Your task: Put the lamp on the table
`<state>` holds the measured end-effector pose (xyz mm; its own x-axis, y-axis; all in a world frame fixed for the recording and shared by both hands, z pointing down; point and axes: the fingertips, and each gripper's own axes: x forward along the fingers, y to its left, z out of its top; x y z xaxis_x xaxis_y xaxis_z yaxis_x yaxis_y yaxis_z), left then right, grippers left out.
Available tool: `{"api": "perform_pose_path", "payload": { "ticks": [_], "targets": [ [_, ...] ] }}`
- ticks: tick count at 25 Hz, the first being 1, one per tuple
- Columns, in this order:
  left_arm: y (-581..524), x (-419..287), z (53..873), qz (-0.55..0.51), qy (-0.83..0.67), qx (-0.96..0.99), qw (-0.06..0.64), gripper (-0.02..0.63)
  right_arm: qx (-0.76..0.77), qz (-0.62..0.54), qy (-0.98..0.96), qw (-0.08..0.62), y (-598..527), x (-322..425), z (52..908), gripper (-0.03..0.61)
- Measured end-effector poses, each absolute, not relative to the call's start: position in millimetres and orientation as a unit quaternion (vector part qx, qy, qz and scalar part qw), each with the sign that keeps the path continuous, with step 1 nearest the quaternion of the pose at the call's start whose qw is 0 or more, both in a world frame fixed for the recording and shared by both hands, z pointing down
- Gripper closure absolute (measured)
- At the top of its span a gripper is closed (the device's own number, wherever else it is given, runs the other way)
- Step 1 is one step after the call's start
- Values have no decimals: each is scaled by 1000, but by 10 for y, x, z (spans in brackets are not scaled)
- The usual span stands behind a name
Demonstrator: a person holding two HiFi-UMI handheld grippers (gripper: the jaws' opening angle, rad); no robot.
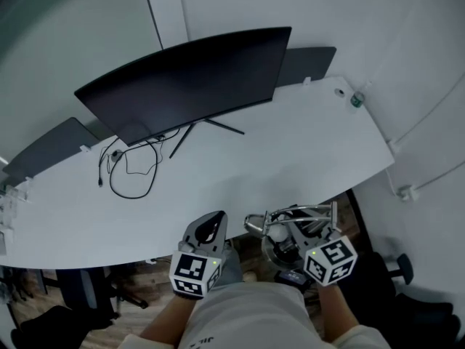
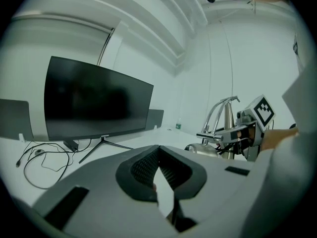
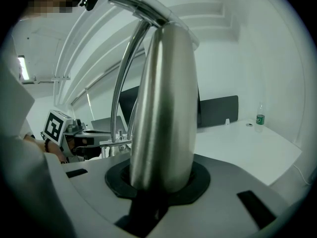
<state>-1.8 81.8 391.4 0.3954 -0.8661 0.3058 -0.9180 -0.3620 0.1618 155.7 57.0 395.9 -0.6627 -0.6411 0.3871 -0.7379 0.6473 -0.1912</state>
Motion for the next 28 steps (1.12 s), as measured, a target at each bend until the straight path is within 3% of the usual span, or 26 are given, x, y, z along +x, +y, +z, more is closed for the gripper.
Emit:
{"api": "perform_pose_path", "payload": {
  "ticks": [13,28],
  "targets": [
    [-147,-585,3882,80,-537,824,160,611,403,161,-891,136,-426,1071,3769,474],
    [-578,-771,3892,68,-539,821,173,611,393,154,-894,149,-969,807,3671,474]
  ]
}}
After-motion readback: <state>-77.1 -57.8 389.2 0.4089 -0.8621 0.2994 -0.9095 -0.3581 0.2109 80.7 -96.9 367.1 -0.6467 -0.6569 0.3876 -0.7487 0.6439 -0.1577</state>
